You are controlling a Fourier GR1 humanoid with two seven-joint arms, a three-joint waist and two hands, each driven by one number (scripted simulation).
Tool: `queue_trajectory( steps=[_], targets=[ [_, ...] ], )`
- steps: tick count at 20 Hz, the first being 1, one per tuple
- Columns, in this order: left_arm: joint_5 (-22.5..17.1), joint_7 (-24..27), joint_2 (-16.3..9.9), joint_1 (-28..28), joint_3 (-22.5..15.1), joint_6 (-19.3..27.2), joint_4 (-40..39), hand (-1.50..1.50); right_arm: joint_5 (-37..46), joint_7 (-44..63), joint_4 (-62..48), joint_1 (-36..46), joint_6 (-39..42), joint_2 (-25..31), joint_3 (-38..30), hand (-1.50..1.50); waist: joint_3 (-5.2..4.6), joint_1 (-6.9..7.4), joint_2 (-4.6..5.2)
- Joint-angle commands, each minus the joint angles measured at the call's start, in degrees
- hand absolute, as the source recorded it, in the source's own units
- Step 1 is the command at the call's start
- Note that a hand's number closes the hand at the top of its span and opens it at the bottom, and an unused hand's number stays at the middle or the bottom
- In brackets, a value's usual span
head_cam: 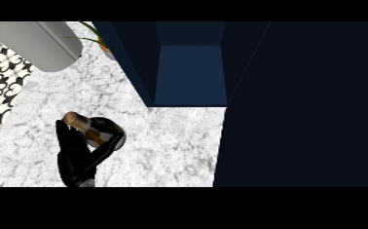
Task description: Pick up the wine, place it into the cabinet and close the cabinet
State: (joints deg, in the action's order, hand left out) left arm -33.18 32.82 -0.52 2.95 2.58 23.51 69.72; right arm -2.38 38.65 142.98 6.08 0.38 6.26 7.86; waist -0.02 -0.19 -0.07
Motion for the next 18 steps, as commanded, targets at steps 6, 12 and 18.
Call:
queue_trajectory(
  steps=[6, 12, 18],
  targets=[
    [-3.37, 3.33, -0.23, -3.66, 1.43, -10.23, -7.19, 1.5, -4.08, 4.76, 9.66, -2.78, 0.21, 0.81, -1.32, -1.5, 0.0, -0.21, -0.03],
    [0.43, 0.84, -4.45, -8.28, 0.93, -9.62, -10.85, 1.5, -5.03, 4.39, 8.82, -1.35, 0.74, 0.83, -2.48, -1.5, 0.02, -0.25, -0.01],
    [8.79, 1.72, -12.65, -7.35, -7.75, -19.8, -11.16, 1.5, -2.78, 2.1, 6.24, -1.57, 0.46, -0.93, -0.01, -1.5, 0.01, -0.95, -0.21]
  ],
)
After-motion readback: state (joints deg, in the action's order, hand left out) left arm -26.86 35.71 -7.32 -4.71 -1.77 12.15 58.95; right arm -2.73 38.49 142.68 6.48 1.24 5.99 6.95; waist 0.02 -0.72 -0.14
